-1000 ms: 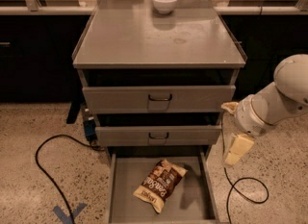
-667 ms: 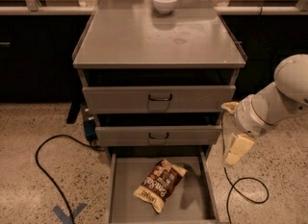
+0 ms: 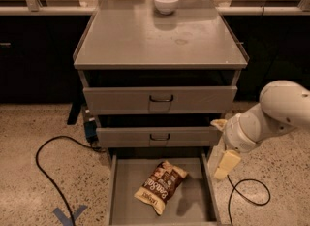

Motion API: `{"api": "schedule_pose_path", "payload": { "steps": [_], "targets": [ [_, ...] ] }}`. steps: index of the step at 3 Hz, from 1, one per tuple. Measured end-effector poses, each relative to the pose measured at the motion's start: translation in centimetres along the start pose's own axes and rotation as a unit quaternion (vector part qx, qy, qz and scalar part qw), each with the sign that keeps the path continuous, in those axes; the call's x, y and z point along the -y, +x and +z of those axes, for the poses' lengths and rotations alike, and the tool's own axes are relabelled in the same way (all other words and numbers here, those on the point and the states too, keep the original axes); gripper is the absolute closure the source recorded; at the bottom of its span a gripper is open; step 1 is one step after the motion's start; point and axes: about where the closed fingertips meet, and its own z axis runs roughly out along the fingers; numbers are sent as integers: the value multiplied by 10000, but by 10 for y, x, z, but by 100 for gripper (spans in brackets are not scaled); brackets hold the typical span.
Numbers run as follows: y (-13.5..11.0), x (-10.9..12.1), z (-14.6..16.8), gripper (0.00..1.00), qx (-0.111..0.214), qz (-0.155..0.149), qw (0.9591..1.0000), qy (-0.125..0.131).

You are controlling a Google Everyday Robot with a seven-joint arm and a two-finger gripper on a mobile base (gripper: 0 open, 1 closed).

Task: Pick brown chip bag from bottom drawer and place on counter

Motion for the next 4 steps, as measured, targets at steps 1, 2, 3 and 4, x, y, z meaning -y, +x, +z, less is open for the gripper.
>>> {"api": "schedule_pose_path", "payload": {
  "steps": [1, 2, 3, 4],
  "targets": [
    [10, -17, 69, 0, 214, 113, 9993, -299],
    [22, -30, 121, 0, 338, 307, 9980, -429],
    [34, -41, 155, 0, 554, 524, 9960, -459],
    [34, -41, 155, 0, 554, 524, 9960, -459]
  ]
}}
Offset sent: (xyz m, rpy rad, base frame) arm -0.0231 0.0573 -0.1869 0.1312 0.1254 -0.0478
